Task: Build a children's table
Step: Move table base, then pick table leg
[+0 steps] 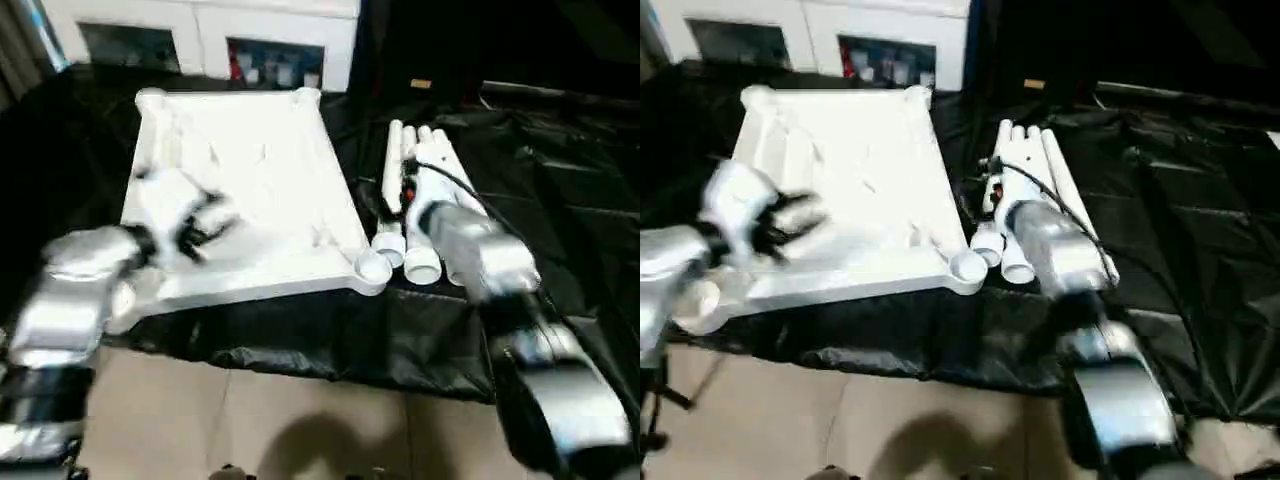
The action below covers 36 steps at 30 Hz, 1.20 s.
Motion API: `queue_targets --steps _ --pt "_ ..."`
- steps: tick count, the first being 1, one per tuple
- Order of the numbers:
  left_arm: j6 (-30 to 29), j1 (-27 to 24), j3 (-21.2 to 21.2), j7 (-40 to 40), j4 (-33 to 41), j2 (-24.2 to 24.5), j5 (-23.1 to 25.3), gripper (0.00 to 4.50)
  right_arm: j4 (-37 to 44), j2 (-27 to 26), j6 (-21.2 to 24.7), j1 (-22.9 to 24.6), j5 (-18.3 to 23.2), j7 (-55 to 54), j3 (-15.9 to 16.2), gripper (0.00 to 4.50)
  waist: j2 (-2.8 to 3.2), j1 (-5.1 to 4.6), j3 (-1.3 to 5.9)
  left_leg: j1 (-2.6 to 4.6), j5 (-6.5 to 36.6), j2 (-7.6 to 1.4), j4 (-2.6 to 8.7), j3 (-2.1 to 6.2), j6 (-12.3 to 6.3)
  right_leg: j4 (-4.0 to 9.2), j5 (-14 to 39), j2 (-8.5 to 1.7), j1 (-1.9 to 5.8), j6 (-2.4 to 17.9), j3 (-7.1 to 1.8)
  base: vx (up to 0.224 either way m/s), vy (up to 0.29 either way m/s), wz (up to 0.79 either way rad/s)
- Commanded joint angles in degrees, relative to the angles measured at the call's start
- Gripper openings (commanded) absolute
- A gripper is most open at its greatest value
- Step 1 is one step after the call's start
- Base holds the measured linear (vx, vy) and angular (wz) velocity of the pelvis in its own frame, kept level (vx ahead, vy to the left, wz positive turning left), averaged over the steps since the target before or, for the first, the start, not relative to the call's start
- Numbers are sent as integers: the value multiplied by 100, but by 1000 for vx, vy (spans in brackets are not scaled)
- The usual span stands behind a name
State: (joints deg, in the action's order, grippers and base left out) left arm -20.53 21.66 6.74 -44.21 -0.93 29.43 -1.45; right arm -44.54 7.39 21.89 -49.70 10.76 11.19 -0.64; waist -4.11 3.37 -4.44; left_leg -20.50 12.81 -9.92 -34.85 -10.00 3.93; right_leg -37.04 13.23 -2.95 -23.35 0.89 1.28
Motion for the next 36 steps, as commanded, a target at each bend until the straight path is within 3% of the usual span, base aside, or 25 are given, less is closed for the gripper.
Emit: queue_targets --steps 1,3,4,5,6,7,8,9,11,13,17,21,29,30,36 --pt "-409 -199 109 44 687 42 -132 251 -658 -38 -264 -277 10 -245 -150 450 45 32 358 39 -713 -263 384 41 -416 217 -1478 -433 314 1676 -250 0 0 0" --pt "-688 -452 144 2 1248 188 -207 283 -1206 -133 -448 -549 -49 -424 -237 450 2 42 324 33 -998 -248 355 33 -517 158 -1898 -405 284 1726 -244 0 0 0" --pt "-758 -515 138 -6 1384 237 -201 292 -1352 -159 -497 -620 -71 -482 -272 450 11 46 316 28 -1260 -221 337 28 -606 127 -2213 -354 276 1722 -230 0 0 0" --pt "-952 -649 157 -72 1685 347 -243 295 -1636 -207 -586 -746 -125 -573 -305 450 -44 37 240 28 -1284 -227 337 12 -639 132 -2273 -347 232 1715 -229 0 0 0" --pt "-1082 -736 195 -147 1889 423 -305 296 -1792 -228 -635 -807 -167 -678 -310 450 -59 41 179 46 -1127 -238 356 9 -623 153 -2033 -355 215 1709 -223 0 0 0" --pt "-1082 -736 195 -147 1889 423 -305 301 -1792 -228 -635 -807 -167 -678 -310 450 -59 41 179 46 -1127 -238 356 9 -623 153 -2033 -355 215 1709 -223 0 0 0" --pt "-1260 -876 259 -266 2219 554 -441 301 -2075 -255 -788 -924 -183 -893 -387 450 -66 52 92 40 -891 -261 384 12 -507 173 -1723 -380 206 1687 -232 0 0 0" --pt "-1369 -938 286 -293 2374 623 -493 301 -2199 -271 -896 -978 -119 -986 -484 450 -70 58 75 40 -768 -261 393 12 -406 166 -1573 -395 218 1670 -238 0 0 0" --pt "-1632 -1040 368 -345 2727 738 -683 301 -2463 -291 -1094 -1090 -52 -1042 -587 450 -86 53 45 38 -752 -259 391 9 -357 156 -1590 -399 215 1666 -240 0 0 0" --pt "-1743 -1064 398 -326 2866 782 -739 301 -2585 -290 -1195 -1146 -40 -1113 -640 450 -113 54 -66 36 -610 -249 410 -2 -295 200 -1406 -393 195 1612 -255 0 0 0" --pt "-1955 -1052 429 -298 3088 834 -868 301 -2758 -288 -1420 -1252 -1 -1172 -768 450 -123 54 -130 19 -641 -240 413 5 -205 196 -1377 -403 223 1574 -262 0 0 0" --pt "-2043 -1079 454 -317 3207 883 -993 301 -2868 -254 -1535 -1327 3 -1229 -891 450 -99 37 -136 15 -797 -229 400 13 -197 172 -1587 -405 243 1584 -262 0 0 0" --pt "-2242 -829 398 -305 3315 948 -1309 301 -3051 -118 -1623 -1428 -3 -1240 -1066 450 -108 19 -127 -6 -1146 -197 365 2 -362 121 -2163 -379 287 1718 -271 0 0 0" --pt "-2246 -779 349 -321 3304 967 -1330 301 -3096 -91 -1495 -1446 6 -1230 -1110 450 -90 20 -104 3 -1223 -196 353 1 -389 106 -2270 -369 287 1744 -268 0 0 0" --pt "-2218 -756 238 -345 3330 1027 -1382 301 -3205 -21 -1004 -1497 159 -951 -1322 450 -124 13 -81 -1 -1217 -211 344 -9 -480 104 -2224 -370 300 1797 -266 0 0 0"
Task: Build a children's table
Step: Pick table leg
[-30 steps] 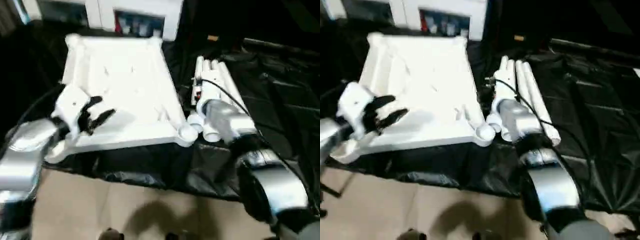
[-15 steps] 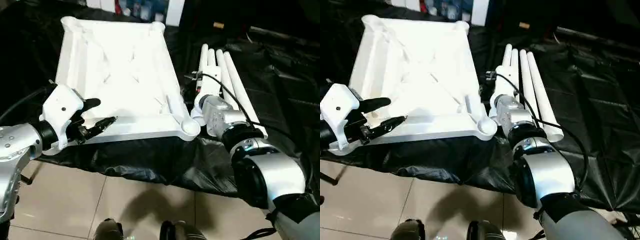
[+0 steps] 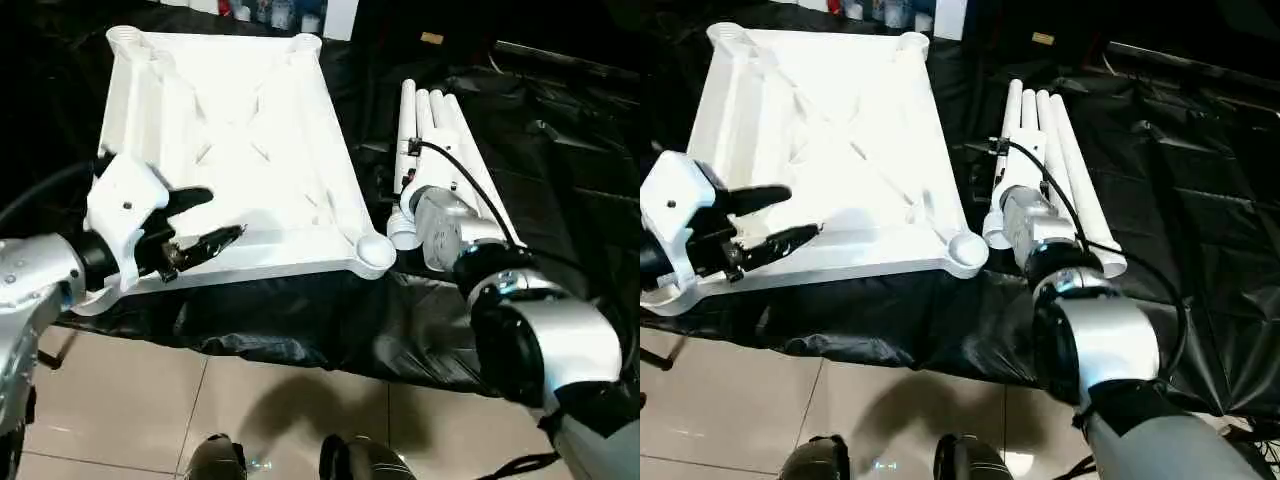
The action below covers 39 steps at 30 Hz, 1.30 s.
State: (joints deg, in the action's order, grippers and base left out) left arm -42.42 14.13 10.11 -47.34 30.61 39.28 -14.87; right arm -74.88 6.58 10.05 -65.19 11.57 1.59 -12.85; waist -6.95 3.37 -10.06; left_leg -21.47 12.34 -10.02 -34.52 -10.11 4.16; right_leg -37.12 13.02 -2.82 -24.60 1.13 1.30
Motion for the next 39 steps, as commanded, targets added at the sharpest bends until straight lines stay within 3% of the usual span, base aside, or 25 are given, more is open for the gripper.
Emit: queue_targets --steps 1,5,7,10,12,16,17,23,25,30,36,39 --pt "-31 9 -116 -22 183 46 -47 301 -186 81 266 35 91 55 -121 450 164 15 482 99 -1189 -203 308 2 -507 112 -2199 -385 420 1780 -268 0 0 0" --pt "-52 54 -190 -8 225 92 -122 301 -242 174 548 -1 25 116 -124 450 159 20 489 100 -1083 -207 313 -4 -493 135 -2003 -399 417 1795 -268 0 0 0" --pt "-61 97 -237 -37 267 134 -203 307 -268 243 738 -7 -34 81 -108 413 150 24 509 101 -1075 -206 312 -2 -461 131 -1947 -392 422 1800 -265 0 0 0" --pt "-79 139 -265 -95 295 163 -286 307 -274 295 885 -22 5 48 -214 407 136 26 529 99 -1033 -201 309 -9 -431 133 -1926 -394 429 1793 -268 0 0 0" --pt "-77 141 -280 -108 307 176 -299 307 -272 310 917 -27 -5 39 -233 370 142 30 519 92 -998 -201 308 -9 -411 136 -1882 -398 421 1784 -271 0 0 0" --pt "-156 144 -425 -306 450 312 -464 307 -279 369 1156 -41 11 -11 -304 359 125 31 553 95 -975 -197 303 -11 -374 132 -1843 -392 429 1760 -268 0 0 0" --pt "-172 159 -485 -349 478 364 -551 307 -277 395 1205 -26 -15 -49 -304 329 125 36 552 89 -983 -192 302 -11 -355 125 -1855 -392 430 1765 -269 0 0 0" --pt "-61 279 -694 -297 388 331 -450 307 -276 435 1284 7 -73 -22 -319 280 94 32 568 81 -885 -191 301 -16 -298 137 -1752 -392 441 1722 -274 0 0 0" --pt "67 359 -805 -184 303 253 -332 307 -272 446 1293 27 -92 -27 -324 276 86 33 570 75 -844 -198 304 -12 -280 144 -1657 -396 444 1689 -276 0 0 0" --pt "284 597 -1079 82 91 46 -146 307 -266 448 1331 111 -100 -56 -361 214 78 31 584 69 -728 -202 309 -8 -216 154 -1465 -403 445 1633 -272 0 0 0" --pt "281 786 -1410 488 -115 -282 114 307 -264 450 1322 232 11 -109 -502 186 62 41 636 66 -622 -208 302 -3 -129 160 -1295 -413 453 1583 -269 0 0 0" --pt "274 869 -1449 835 -376 -613 170 307 -227 450 1077 238 161 -27 -691 184 56 49 662 64 -527 -208 292 -5 -106 163 -1224 -414 451 1585 -267 0 0 0"
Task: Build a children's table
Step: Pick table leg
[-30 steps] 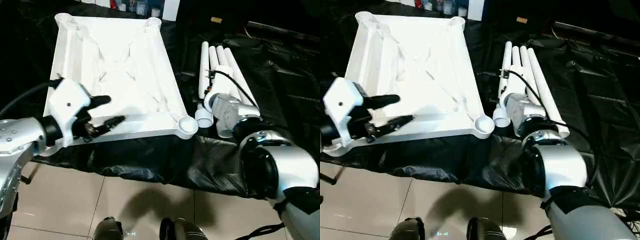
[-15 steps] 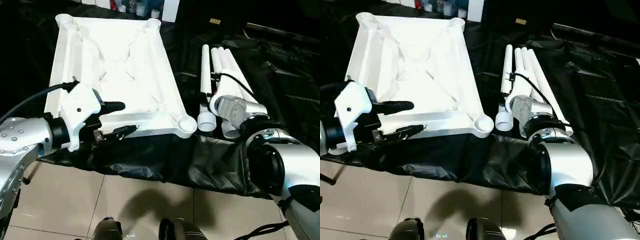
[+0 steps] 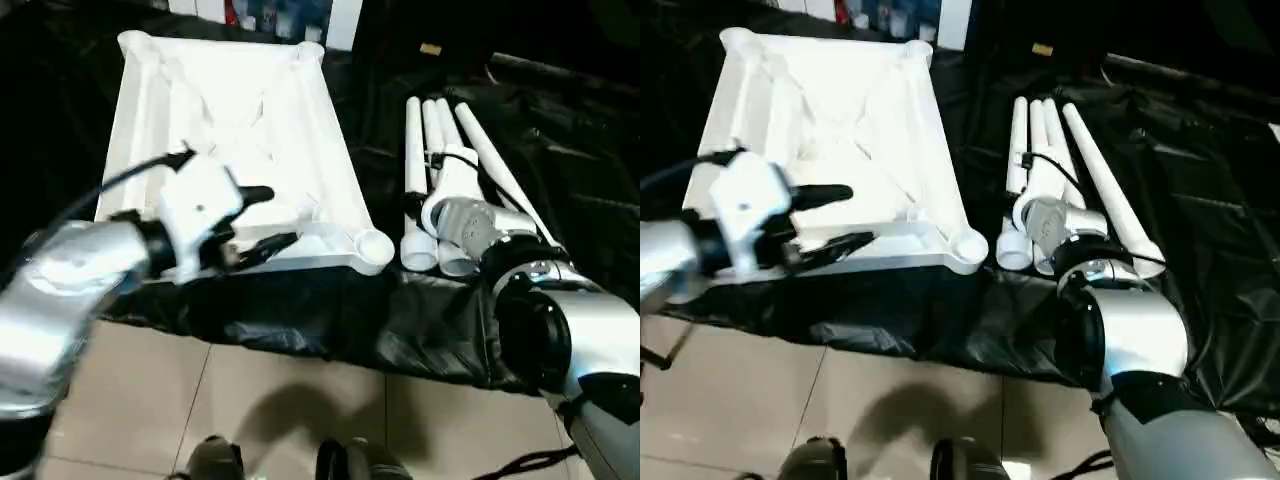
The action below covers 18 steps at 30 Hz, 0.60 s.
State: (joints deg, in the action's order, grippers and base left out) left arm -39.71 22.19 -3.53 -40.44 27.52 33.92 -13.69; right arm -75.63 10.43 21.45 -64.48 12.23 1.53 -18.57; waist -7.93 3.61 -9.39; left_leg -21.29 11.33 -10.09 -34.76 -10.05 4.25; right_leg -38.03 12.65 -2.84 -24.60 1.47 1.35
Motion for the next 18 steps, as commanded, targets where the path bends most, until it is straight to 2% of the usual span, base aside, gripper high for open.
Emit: queue_targets --steps 1,2,3,5,6,7,8,9,10,12,13,14,15,16,18 --pt "19 75 -80 198 -119 -134 56 307 -145 64 -89 164 124 -2 -151 184 157 34 597 50 -376 -202 314 -10 -113 255 -1138 -414 445 1560 -270 0 0 0" --pt "39 87 -64 277 -199 -218 60 307 -141 62 -84 157 169 16 -196 183 176 38 628 51 -369 -202 308 -4 -110 248 -1142 -418 463 1572 -267 0 0 0" --pt "51 98 -49 346 -268 -289 65 307 -138 61 -67 152 208 28 -234 182 154 42 636 39 -428 -196 303 1 -149 244 -1196 -415 467 1575 -261 0 0 0" --pt "256 180 -25 793 -587 -588 285 307 -94 68 -170 143 248 186 -299 182 197 36 673 37 -455 -198 291 7 -162 237 -1243 -412 475 1582 -256 0 0 0" --pt "341 228 -6 1002 -735 -735 375 307 -71 74 -229 137 282 268 -341 182 189 31 684 32 -439 -206 281 1 -193 248 -1297 -412 484 1598 -256 0 0 0" --pt "388 280 12 1149 -857 -854 426 307 -50 82 -295 130 296 329 -371 182 221 44 707 42 -489 -213 275 12 -227 231 -1357 -424 479 1639 -244 0 0 0" --pt "393 327 38 1224 -942 -945 416 307 -32 92 -348 124 296 396 -373 182 205 38 705 40 -501 -214 275 10 -246 237 -1354 -423 471 1650 -237 0 0 0" --pt "465 447 79 1385 -1149 -1113 427 307 5 120 -391 102 323 504 -398 182 252 42 711 48 -488 -213 263 10 -257 228 -1378 -419 461 1683 -230 0 0 0" --pt "628 615 134 1616 -1424 -1314 471 307 61 153 -454 63 408 657 -462 182 236 47 710 56 -430 -212 261 0 -291 246 -1380 -419 458 1715 -228 0 0 0" --pt "714 723 180 1783 -1591 -1438 493 307 113 169 -499 37 501 794 -537 182 245 67 719 69 -359 -231 263 4 -335 248 -1389 -430 453 1773 -212 0 0 0" --pt "699 851 253 1846 -1787 -1571 401 307 202 178 -567 8 646 1004 -644 182 374 74 738 72 -370 -236 250 16 -346 227 -1487 -434 447 1821 -199 0 0 0" --pt "699 851 253 1846 -1787 -1571 401 307 202 178 -567 8 646 1004 -644 182 332 72 734 77 -356 -243 247 -1 -372 245 -1530 -428 441 1846 -191 0 0 0" --pt "794 936 270 1894 -1928 -1664 393 307 287 176 -579 2 780 1172 -748 182 282 80 745 29 -407 -245 238 12 -425 222 -1592 -431 480 1883 -184 0 0 0" --pt "847 1000 297 1926 -2033 -1775 360 307 389 169 -666 31 826 1392 -765 182 371 100 759 16 -382 -235 225 17 -474 221 -1556 -445 480 1898 -187 0 0 0" --pt "799 1063 318 1910 -2111 -1887 279 307 511 166 -650 79 908 1655 -804 180 350 107 771 4 -321 -249 222 16 -528 240 -1496 -457 493 1935 -182 0 0 0"
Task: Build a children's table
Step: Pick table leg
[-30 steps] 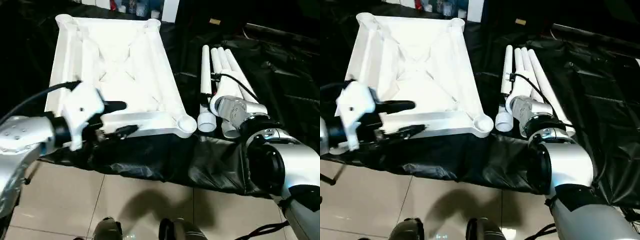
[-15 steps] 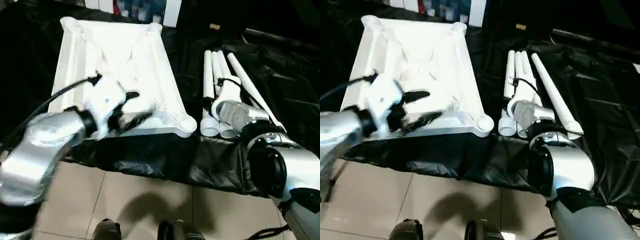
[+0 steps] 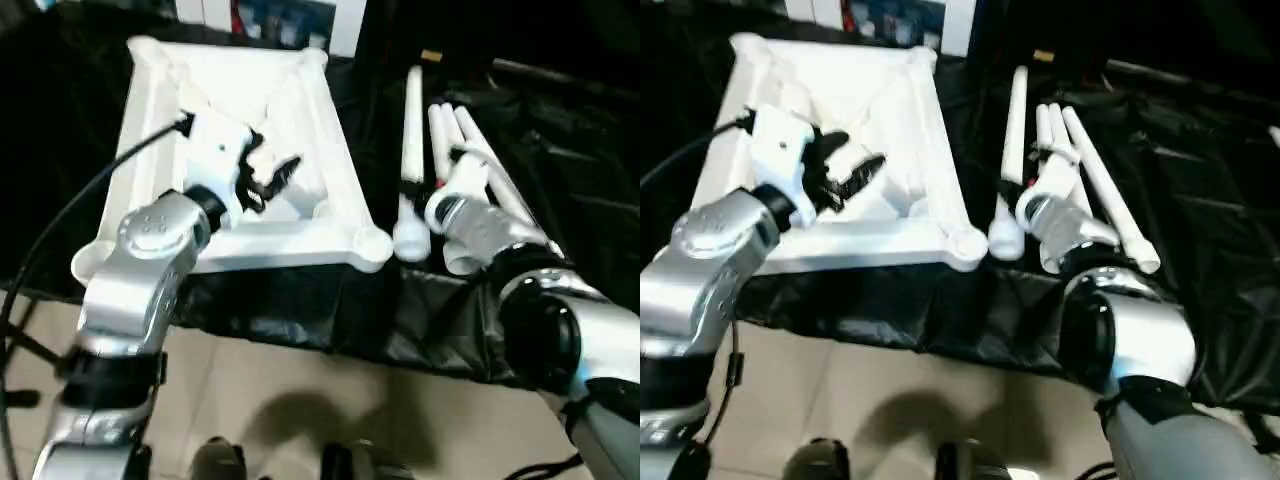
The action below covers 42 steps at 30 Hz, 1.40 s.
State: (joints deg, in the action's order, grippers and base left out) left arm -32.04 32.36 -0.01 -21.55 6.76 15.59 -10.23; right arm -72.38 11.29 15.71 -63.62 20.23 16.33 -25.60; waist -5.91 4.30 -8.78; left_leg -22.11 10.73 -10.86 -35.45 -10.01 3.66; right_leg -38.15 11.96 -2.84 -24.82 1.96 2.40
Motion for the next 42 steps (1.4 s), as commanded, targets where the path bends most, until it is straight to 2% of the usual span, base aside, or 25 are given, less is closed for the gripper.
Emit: queue_targets --steps 1,2,4,5,6,7,8,9,10,11,13,14,15,16,17,18,19,21,22,24,27,32,37,39,42 --pt "36 80 -42 25 -81 -101 -83 307 255 81 -34 22 149 317 -130 180 164 51 725 91 -236 -182 288 10 -493 255 -1352 -464 506 1906 -283 0 0 0" --pt "-100 170 48 48 -180 -265 -259 307 567 68 134 155 327 805 -155 180 177 74 747 99 -208 -180 278 -2 -529 266 -1334 -464 510 1921 -282 0 0 0" --pt "-450 294 299 114 -288 -525 -652 342 1181 21 295 435 538 1430 -54 180 190 114 777 93 -320 -176 265 -10 -575 252 -1530 -442 530 1958 -277 0 0 0" --pt "-587 331 395 136 -313 -610 -794 342 1397 2 341 535 599 1616 -8 180 175 126 791 78 -394 -192 257 6 -598 237 -1643 -459 539 1981 -275 0 0 0" --pt "-937 503 735 166 -391 -926 -1338 342 2921 -85 669 1286 958 2485 410 180 205 145 814 80 -433 -181 253 12 -642 239 -1639 -453 537 1997 -258 0 0 0" --pt "-982 563 811 195 -409 -1010 -1451 353 3427 -105 842 1548 1142 2685 504 180 205 213 814 99 -445 -200 233 13 -714 257 -1805 -460 544 1920 -270 0 0 0" --pt "-1009 597 853 215 -419 -1056 -1512 353 3702 -117 942 1692 1249 2791 549 180 212 205 832 82 -487 -208 245 40 -739 239 -1818 -462 561 1926 -262 0 0 0" --pt "-1078 657 950 284 -449 -1147 -1635 380 3993 -100 1121 1849 1409 2849 576 180 207 245 845 102 -459 -223 248 42 -759 262 -1650 -475 535 1892 -246 0 0 0" --pt "-1115 689 1002 321 -466 -1195 -1701 380 4149 -91 1218 1934 1496 2880 590 180 215 252 839 90 -347 -199 263 37 -704 308 -1356 -473 546 1886 -243 0 0 0" --pt "-1274 818 1171 398 -533 -1370 -1968 384 4879 -39 1602 2337 1888 3039 657 180 252 276 828 97 -172 -204 272 43 -616 335 -1073 -482 539 1872 -249 0 0 0" --pt "-1451 926 1290 441 -612 -1507 -2196 389 5546 46 1907 2724 2221 3170 761 180 270 324 819 124 38 -226 284 54 -512 373 -775 -488 515 1783 -241 0 0 0" --pt "-1451 926 1290 441 -612 -1507 -2196 389 5546 46 1907 2724 2221 3170 761 180 257 317 799 117 134 -221 302 46 -479 406 -592 -479 510 1730 -239 0 0 0" --pt "-1475 941 1295 415 -611 -1524 -2258 407 5639 56 1950 2780 2256 3184 778 180 237 315 788 113 365 -208 319 47 -382 459 -85 -500 516 1622 -234 0 0 0" --pt "-1602 1019 1319 268 -601 -1620 -2591 407 6147 108 2188 3086 2446 3259 868 180 304 335 766 132 497 -183 326 32 -261 534 321 -498 510 1463 -251 0 0 0" --pt "-1699 1051 1328 207 -579 -1654 -2717 418 6332 107 2252 3199 2471 3286 889 180 308 361 776 160 542 -200 321 36 -233 528 381 -504 495 1436 -255 0 0 0" --pt "-1785 1070 1292 88 -528 -1675 -2841 428 6544 124 2346 3327 2518 3307 950 180 350 360 766 129 636 -195 345 56 -169 560 698 -506 496 1337 -234 0 0 0" --pt "-1899 1093 1265 33 -487 -1680 -2884 428 6793 114 2434 3467 2546 3285 978 180 359 369 774 133 652 -203 354 61 -142 575 809 -509 497 1275 -228 0 0 0" --pt "-1984 1105 1227 -40 -443 -1693 -2951 444 7047 99 2538 3608 2587 3236 998 180 353 376 798 123 600 -202 367 69 -115 592 942 -500 482 1139 -213 0 0 0" --pt "-2085 1108 1159 -60 -414 -1708 -2997 448 7340 89 2661 3770 2647 3143 1039 180 420 380 801 121 641 -201 370 79 -79 595 1027 -506 478 1111 -212 0 0 0" --pt "-2170 1111 1127 -18 -418 -1733 -3038 450 7560 115 2758 3894 2738 3034 1105 180 397 385 807 132 699 -200 378 69 -79 638 1128 -493 458 1015 -207 0 0 0" --pt "-2235 1101 1098 7 -431 -1749 -3159 450 7709 114 2817 3965 2788 2920 1160 180 429 389 826 106 754 -190 382 82 -19 669 1411 -514 461 860 -187 0 0 0" --pt "-2216 1120 1129 104 -455 -1771 -3161 450 7856 99 2862 4021 2783 2780 1196 180 427 392 835 92 806 -190 394 88 36 699 1557 -513 447 704 -169 0 0 0" --pt "-2264 1166 1224 166 -474 -1805 -3289 410 7992 100 2934 4081 2860 2642 1220 180 420 402 867 62 652 -188 387 95 24 675 1356 -520 465 670 -155 0 0 0" --pt "-2303 1147 1145 113 -431 -1775 -3349 374 7995 106 2938 4090 2849 2619 1263 180 421 401 868 54 636 -183 388 94 36 669 1330 -517 467 683 -150 0 0 0" --pt "-2307 1132 1104 108 -449 -1768 -3338 363 7995 117 2934 4090 2838 2606 1297 180 427 398 869 62 636 -187 388 92 29 668 1293 -513 458 673 -152 0 0 0"
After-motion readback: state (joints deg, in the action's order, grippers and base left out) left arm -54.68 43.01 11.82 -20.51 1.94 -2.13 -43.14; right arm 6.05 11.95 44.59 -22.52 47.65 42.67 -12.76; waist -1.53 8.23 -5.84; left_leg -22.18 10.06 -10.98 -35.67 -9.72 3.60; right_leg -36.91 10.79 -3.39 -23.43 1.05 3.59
